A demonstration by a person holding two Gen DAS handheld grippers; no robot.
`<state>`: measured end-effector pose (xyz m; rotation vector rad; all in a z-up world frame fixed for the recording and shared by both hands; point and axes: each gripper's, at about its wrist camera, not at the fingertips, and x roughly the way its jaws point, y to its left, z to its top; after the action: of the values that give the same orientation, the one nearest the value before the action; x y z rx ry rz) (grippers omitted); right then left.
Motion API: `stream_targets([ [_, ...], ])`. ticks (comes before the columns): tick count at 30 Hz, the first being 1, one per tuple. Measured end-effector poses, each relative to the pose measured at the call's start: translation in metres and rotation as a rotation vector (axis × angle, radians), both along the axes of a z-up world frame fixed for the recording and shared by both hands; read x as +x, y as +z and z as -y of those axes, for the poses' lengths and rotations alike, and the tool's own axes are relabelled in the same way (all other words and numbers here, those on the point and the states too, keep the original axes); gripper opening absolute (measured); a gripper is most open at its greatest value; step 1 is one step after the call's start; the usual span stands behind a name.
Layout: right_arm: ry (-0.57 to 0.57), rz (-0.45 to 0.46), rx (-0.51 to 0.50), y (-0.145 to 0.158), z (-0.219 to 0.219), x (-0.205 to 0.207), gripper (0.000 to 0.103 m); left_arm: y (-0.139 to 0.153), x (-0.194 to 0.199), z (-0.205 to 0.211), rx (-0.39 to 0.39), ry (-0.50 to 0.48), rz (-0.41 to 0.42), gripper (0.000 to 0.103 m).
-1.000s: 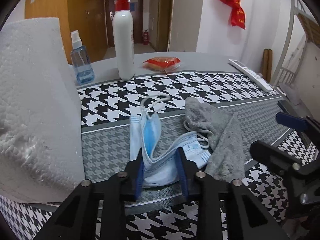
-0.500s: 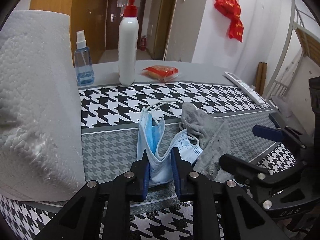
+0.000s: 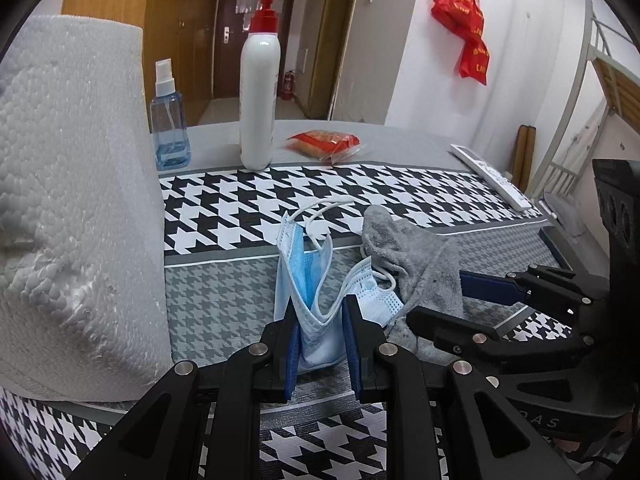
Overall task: Organize soft objects
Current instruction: 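Lift the face mask with the left gripper while the right gripper grasps the grey sock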
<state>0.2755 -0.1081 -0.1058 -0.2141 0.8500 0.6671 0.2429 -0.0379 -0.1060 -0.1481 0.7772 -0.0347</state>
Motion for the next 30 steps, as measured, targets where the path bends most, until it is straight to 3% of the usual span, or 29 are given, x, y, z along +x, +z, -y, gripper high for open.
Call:
stream_targets([
  [7, -0.008, 0.015, -0.025, -0.005, -0.002, -0.002, 0.031, 0.001, -0.002, 0.002, 0.006, -0.004, 0.014, 0.021],
  [15, -0.012, 0.036, -0.035, -0.004, -0.004, -0.004, 0.016, 0.003, -0.004, -0.002, -0.007, 0.004, 0.029, 0.021],
  [30, -0.163, 0.158, 0.079, 0.027, 0.035, -0.015, 0.014, 0.014, -0.021, 0.001, -0.002, -0.018, 0.124, 0.021],
])
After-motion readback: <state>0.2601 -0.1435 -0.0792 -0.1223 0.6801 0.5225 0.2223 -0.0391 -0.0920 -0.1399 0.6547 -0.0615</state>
